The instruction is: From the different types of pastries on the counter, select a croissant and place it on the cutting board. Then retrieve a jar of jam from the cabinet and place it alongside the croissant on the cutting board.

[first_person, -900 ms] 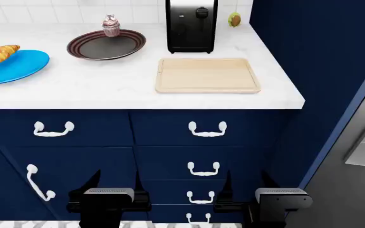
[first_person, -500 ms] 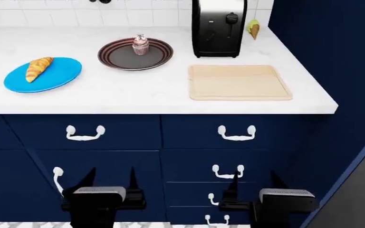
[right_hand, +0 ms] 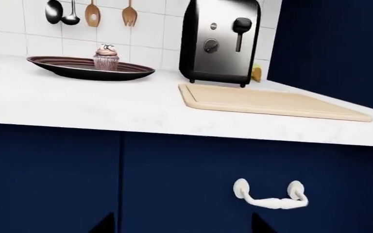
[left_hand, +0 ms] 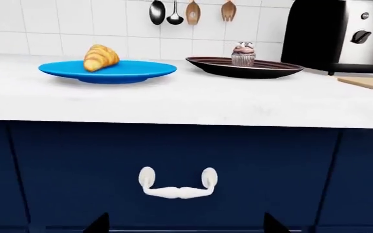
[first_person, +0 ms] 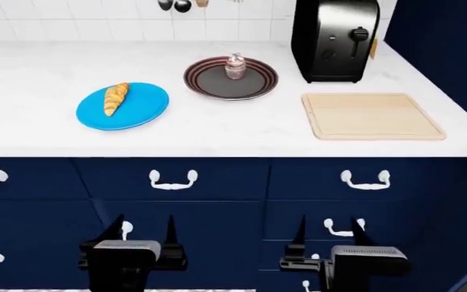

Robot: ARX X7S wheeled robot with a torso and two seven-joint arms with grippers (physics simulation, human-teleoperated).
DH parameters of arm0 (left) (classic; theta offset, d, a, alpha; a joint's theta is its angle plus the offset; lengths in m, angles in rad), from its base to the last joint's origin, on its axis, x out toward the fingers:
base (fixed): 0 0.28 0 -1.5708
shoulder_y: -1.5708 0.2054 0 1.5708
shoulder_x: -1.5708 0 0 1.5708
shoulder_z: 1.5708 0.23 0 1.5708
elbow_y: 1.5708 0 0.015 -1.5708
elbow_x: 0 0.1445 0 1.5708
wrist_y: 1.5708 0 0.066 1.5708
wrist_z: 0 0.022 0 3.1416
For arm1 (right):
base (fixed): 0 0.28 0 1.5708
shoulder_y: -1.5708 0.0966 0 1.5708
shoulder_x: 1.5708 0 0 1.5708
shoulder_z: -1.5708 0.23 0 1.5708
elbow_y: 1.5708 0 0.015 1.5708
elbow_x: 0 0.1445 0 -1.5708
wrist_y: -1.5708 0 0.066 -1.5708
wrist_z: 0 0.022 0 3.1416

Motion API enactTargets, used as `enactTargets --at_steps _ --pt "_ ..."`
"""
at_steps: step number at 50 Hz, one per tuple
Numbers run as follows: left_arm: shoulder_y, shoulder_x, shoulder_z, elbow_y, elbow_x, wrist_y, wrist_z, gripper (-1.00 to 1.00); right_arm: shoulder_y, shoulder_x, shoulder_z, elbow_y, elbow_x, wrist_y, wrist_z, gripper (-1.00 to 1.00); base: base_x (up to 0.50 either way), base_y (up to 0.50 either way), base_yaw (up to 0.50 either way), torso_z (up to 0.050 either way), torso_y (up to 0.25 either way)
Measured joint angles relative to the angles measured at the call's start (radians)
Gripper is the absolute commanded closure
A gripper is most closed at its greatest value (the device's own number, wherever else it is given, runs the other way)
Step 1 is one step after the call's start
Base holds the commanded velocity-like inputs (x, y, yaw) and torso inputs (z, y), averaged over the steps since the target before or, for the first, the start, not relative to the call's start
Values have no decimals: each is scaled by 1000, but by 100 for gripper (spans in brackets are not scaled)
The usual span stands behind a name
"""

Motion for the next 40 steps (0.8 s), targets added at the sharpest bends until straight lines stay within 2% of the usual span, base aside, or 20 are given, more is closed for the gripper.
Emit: enactTargets --at_steps 8,12,28,34,40 --pt "-12 -10 14 4 2 -35 -18 -100 -8 11 -11 -17 -1 -2 18 -100 154 500 0 0 0" --pt "-58 -16 26 25 8 -106 -32 -100 25 16 -14 -54 -26 68 33 -100 367 426 0 0 0" --pt "-581 -33 61 138 -18 -717 -51 -100 531 49 -34 -208 -127 692 -32 -100 454 309 0 0 0" --pt "-734 -26 89 119 -14 -861 -69 -100 658 65 -50 -239 -153 842 -53 -100 482 263 0 0 0" --pt "-834 -21 110 90 -13 -950 -79 -100 734 74 -58 -248 -163 926 -66 -100 495 232 0 0 0"
